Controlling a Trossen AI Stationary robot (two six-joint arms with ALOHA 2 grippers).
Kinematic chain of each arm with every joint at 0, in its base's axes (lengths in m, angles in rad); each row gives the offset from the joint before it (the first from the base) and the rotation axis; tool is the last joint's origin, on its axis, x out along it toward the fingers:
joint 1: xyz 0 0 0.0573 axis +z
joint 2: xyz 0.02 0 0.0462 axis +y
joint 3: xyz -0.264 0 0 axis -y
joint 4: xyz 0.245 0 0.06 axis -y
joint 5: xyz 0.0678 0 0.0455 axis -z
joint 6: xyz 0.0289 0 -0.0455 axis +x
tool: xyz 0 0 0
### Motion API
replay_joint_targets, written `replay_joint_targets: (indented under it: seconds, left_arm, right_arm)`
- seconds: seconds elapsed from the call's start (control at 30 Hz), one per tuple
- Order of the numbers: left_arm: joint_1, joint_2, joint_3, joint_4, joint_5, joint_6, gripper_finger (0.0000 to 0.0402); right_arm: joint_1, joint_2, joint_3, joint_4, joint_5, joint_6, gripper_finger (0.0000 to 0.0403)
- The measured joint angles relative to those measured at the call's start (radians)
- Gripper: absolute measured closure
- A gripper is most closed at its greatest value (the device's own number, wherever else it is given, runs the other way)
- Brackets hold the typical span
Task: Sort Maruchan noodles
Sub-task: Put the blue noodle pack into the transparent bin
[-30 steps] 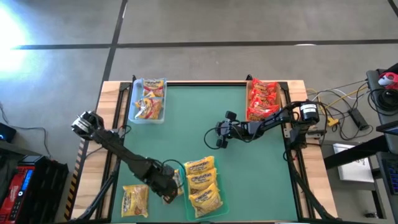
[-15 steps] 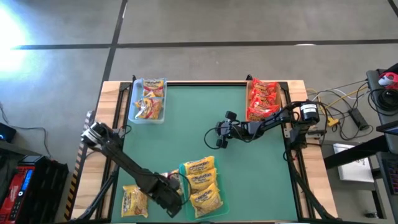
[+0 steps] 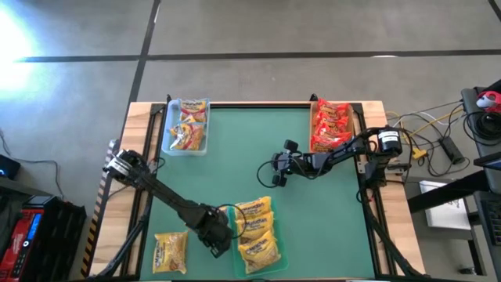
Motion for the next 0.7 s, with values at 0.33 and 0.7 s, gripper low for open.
replay_joint_targets:
  seconds: [0.33,0.7]
  left_arm:
    - [0.125,-0.001,-0.005,-0.076,-0.090,0.237,0.0401]
    - [0.310,0.002,-0.008,-0.122,-0.333,0.530,0.0401]
  right_arm:
    - [0.000,0.000,0.000,0.000,0.000,-0.002,0.0360]
    - [0.000,0.000,0.000,-0.001,0.000,-0.003,0.0360]
